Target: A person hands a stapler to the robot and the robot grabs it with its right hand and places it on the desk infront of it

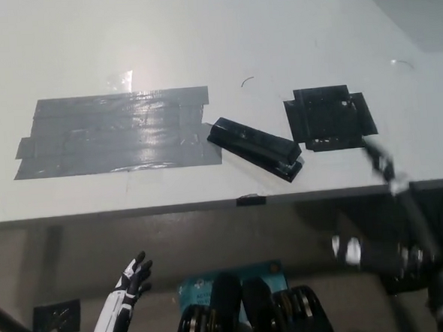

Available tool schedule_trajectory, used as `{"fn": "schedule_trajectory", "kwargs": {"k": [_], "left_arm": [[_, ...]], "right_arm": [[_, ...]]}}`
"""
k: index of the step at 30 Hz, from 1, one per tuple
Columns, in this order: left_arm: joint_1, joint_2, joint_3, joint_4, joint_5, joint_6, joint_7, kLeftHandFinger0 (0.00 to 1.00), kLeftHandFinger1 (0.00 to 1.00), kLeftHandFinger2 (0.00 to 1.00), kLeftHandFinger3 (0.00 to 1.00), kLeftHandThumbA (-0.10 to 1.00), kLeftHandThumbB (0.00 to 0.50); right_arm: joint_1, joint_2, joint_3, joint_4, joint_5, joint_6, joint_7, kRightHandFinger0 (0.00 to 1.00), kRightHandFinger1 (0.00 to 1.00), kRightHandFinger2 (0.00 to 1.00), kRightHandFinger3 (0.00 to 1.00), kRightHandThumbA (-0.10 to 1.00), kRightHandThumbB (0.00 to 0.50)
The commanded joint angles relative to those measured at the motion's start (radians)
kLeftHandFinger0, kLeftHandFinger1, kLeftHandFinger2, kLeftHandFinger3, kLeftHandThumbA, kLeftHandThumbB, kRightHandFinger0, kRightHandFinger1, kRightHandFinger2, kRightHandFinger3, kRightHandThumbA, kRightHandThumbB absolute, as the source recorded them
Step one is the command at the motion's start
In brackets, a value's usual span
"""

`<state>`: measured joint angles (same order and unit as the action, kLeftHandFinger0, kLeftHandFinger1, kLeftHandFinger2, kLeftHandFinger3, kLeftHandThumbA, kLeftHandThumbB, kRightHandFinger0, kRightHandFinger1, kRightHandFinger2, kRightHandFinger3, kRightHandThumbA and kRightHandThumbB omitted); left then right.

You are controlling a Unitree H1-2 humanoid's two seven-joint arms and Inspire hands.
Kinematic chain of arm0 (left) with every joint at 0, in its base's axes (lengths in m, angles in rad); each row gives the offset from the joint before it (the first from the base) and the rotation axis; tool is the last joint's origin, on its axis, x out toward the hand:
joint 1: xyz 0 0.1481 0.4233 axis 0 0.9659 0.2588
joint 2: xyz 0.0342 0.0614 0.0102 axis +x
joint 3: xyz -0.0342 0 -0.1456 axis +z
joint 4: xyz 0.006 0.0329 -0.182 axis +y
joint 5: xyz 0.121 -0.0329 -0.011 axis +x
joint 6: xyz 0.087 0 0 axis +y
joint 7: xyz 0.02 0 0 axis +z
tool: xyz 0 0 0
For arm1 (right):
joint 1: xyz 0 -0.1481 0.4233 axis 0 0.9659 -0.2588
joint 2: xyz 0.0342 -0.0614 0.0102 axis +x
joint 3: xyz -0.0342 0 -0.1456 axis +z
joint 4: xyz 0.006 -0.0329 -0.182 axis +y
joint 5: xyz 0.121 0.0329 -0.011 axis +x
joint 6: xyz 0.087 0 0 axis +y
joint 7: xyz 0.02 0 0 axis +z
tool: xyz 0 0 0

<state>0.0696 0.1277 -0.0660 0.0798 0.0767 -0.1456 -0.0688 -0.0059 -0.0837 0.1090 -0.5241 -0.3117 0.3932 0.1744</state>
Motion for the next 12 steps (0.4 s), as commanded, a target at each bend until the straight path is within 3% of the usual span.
{"fn": "schedule_trajectory", "kwargs": {"k": [1, 12], "left_arm": [[0.012, 0.003, 0.006, -0.008, -0.005, -0.074, 0.003, 1.0, 1.0, 1.0, 1.0, 1.0, 0.5], [0.0, -0.006, 0.009, 0.001, -0.051, -0.08, -0.021, 1.0, 1.0, 1.0, 1.0, 1.0, 0.5]], "right_arm": [[0.081, 0.089, -0.05, 0.146, 0.288, -0.208, 0.01, 1.0, 1.0, 1.0, 1.0, 1.0, 0.349], [0.078, 0.071, -0.06, 0.374, 0.296, -0.286, 0.036, 1.0, 1.0, 1.0, 1.0, 1.0, 0.267]]}}
